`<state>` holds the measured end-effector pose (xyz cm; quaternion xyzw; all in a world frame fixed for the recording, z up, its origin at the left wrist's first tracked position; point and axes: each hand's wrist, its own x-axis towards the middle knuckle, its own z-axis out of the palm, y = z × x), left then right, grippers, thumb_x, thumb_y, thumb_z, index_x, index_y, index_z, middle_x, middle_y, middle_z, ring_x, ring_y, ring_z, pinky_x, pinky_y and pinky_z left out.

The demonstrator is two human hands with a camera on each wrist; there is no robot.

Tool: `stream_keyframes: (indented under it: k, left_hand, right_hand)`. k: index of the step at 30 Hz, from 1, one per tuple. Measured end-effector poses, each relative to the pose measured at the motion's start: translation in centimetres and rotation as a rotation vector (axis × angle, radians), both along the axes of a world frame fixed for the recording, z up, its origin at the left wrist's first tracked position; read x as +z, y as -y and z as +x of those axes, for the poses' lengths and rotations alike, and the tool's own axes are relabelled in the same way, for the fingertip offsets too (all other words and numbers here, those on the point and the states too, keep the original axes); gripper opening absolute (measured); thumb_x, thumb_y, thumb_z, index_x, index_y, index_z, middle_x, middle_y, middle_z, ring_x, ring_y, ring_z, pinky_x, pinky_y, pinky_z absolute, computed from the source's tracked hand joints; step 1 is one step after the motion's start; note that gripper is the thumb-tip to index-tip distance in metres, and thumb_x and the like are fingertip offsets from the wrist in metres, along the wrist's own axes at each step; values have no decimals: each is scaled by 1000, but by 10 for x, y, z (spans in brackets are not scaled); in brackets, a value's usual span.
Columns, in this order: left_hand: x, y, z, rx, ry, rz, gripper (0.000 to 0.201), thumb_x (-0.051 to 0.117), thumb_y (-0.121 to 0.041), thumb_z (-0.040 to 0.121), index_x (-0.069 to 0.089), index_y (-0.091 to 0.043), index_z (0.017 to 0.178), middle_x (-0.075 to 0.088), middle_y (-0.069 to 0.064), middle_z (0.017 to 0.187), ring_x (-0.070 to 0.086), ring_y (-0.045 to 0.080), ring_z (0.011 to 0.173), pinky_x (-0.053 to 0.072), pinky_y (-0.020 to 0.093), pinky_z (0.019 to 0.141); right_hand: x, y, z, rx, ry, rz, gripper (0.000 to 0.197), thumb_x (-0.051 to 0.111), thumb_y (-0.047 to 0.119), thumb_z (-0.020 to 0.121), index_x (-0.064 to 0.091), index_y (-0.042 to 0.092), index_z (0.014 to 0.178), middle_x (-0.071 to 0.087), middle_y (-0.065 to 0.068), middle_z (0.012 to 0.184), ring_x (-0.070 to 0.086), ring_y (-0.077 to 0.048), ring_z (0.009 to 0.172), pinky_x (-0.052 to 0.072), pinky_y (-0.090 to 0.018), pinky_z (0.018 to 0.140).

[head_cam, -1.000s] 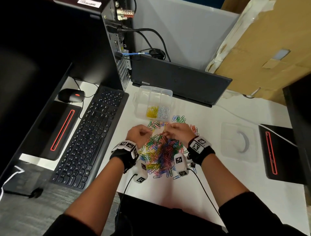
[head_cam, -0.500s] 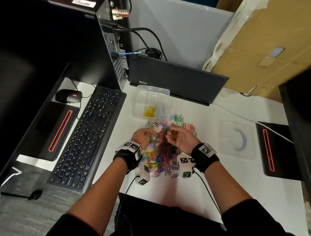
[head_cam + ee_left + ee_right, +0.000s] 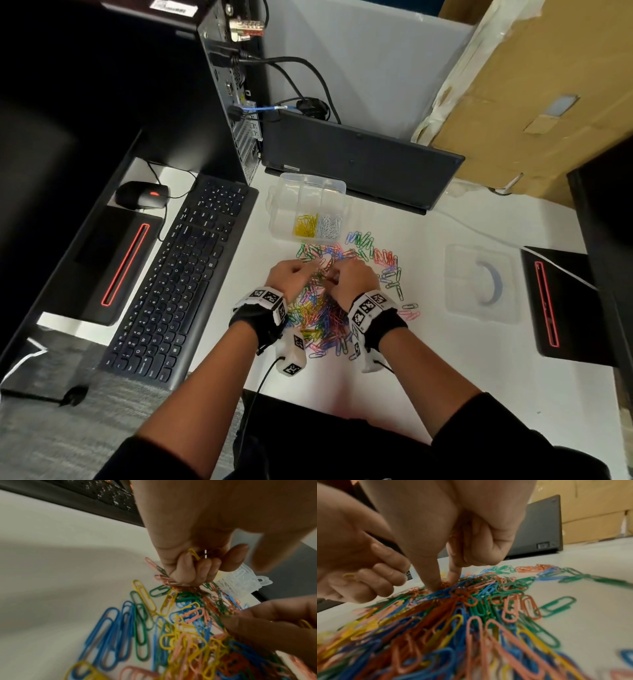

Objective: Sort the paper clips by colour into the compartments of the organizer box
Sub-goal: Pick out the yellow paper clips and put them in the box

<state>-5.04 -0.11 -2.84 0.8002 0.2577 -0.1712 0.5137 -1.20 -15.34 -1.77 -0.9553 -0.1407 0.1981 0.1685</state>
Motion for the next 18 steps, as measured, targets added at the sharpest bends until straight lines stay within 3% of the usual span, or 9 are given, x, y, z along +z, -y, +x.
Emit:
stream_keyframes:
  k: [3,7,8,11,13,15,17,18]
  left_hand:
    - [-2,-1,-1,-23,34,118,52,51,-49,94,45,-14,57,48,3,56,44,18,58,33,31,61]
    - [-7,-2,-8,-55,127,195,15,67,-36,87,65,-22,81,63,-7,72,55,8,67,39,21,65]
    - [-7,-2,-9,-77,141,203,7,70,-30,84,66,-24,85,59,-9,66,52,6,60,39,21,63]
    - [-7,-2,-11,-183,164,253,13,70,-20,81,65,-29,90,47,-9,51,46,11,49,40,23,57]
    - [-4,0,-12,-259,183,284,17,69,-19,82,67,-30,95,54,-9,62,54,13,59,46,23,62]
    - [-4,1,-13,-323,199,308,26,68,-17,83,69,-29,106,64,-8,90,61,13,80,51,25,77]
    - [-6,1,-14,-397,239,349,35,67,-16,83,68,-29,116,65,0,111,64,20,94,53,31,87]
    - [-7,2,-14,-436,258,381,37,66,-17,83,68,-30,118,64,4,112,63,23,96,53,34,87]
  right_hand:
    - [-1,7,6,-17,-92,146,16,74,37,83,76,21,86,68,8,83,58,-8,70,47,-22,62]
    - [-1,24,13,-92,-178,281,16,74,34,85,78,19,84,58,19,68,48,3,59,40,-20,63]
    - [0,28,15,-98,-186,297,17,73,33,86,79,17,87,56,20,66,47,4,59,40,-20,64]
    - [2,36,18,-124,-185,319,17,70,32,88,79,17,90,57,21,66,50,5,62,37,-15,62]
    - [3,41,19,-147,-166,244,19,70,35,88,79,19,80,65,13,66,58,-3,63,43,-20,64]
    - [4,43,17,-155,-160,90,19,71,34,84,78,20,73,72,6,75,67,-13,72,53,-24,68]
    - [8,42,13,-188,-138,34,8,74,30,80,73,25,74,68,12,81,64,-11,79,50,-21,69]
    - [10,40,12,-191,-113,46,6,76,28,79,71,27,76,65,13,83,62,-9,81,46,-19,67]
